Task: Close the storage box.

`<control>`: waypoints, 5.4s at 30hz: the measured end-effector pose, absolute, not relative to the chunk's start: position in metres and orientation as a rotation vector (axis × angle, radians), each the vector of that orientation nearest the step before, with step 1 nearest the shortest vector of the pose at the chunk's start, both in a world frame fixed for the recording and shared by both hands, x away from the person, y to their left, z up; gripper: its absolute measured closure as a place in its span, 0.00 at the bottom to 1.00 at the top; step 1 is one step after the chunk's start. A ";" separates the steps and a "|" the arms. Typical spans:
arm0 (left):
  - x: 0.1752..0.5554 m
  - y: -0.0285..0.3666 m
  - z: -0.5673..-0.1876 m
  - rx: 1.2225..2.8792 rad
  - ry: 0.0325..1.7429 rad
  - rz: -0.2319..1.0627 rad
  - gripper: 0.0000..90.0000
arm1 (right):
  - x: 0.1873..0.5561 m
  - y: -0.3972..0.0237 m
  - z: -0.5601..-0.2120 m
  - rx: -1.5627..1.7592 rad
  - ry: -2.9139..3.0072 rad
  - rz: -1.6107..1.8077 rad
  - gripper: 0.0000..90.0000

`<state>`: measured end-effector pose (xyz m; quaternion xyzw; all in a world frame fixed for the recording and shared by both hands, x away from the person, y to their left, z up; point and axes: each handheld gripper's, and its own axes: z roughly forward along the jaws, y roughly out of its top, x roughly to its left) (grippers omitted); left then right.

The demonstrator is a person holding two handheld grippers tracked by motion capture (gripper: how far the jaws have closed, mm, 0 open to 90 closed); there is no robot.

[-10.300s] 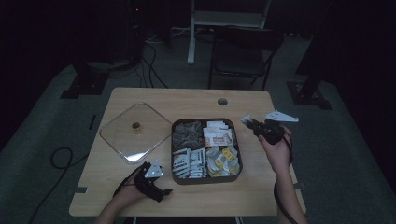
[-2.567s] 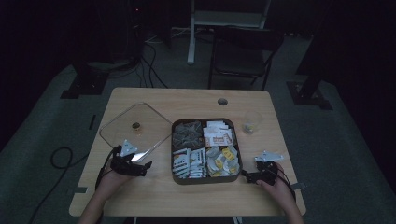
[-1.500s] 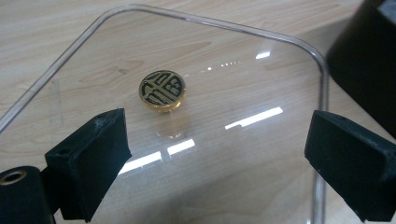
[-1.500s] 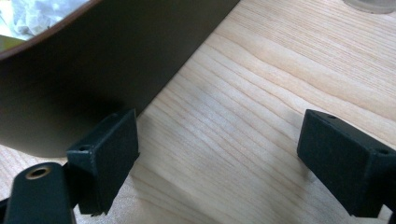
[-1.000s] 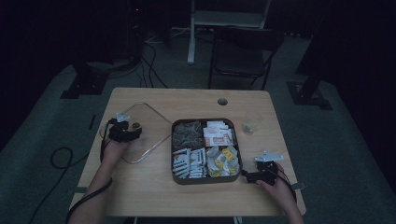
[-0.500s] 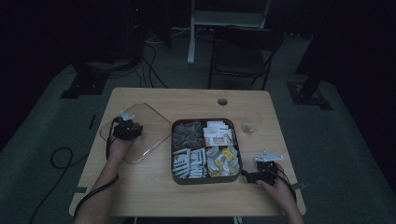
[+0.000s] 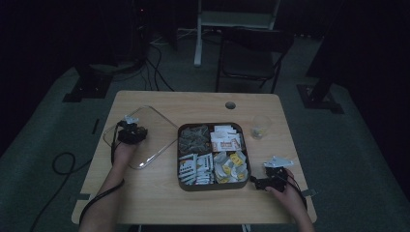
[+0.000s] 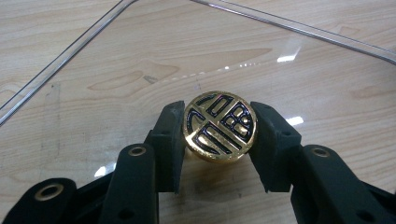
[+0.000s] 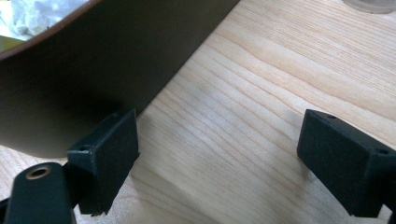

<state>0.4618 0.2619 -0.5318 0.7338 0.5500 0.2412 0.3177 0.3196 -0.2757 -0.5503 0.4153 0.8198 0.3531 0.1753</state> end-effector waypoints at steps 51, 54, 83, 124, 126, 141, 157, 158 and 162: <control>0.438 0.239 -0.454 1.957 1.283 0.548 0.66 | 0.320 -0.276 -0.550 1.177 2.323 1.000 0.14; 0.437 0.231 -0.450 1.967 1.249 0.532 0.66 | 0.320 -0.276 -0.550 1.176 2.323 1.000 0.14; 0.421 0.143 -0.437 2.095 0.886 0.360 0.66 | 0.320 -0.276 -0.550 1.177 2.323 1.000 0.14; 0.404 0.048 -0.448 2.210 0.570 0.191 0.66 | 0.320 -0.276 -0.550 1.177 2.323 1.001 0.14; 0.404 0.044 -0.449 2.217 0.563 0.189 0.66 | 0.320 -0.276 -0.550 1.177 2.323 1.001 0.14; 0.404 0.025 -0.467 2.291 0.536 0.198 0.66 | 0.320 -0.276 -0.550 1.178 2.323 1.002 0.14; 0.407 0.037 -0.468 2.278 0.569 0.207 0.66 | 0.320 -0.276 -0.550 1.178 2.323 1.001 0.14; 0.407 0.037 -0.469 2.278 0.570 0.208 0.66 | 0.320 -0.276 -0.550 1.177 2.323 1.001 0.14; 0.407 0.037 -0.470 2.277 0.575 0.209 0.66 | 0.320 -0.276 -0.550 1.177 2.323 1.001 0.14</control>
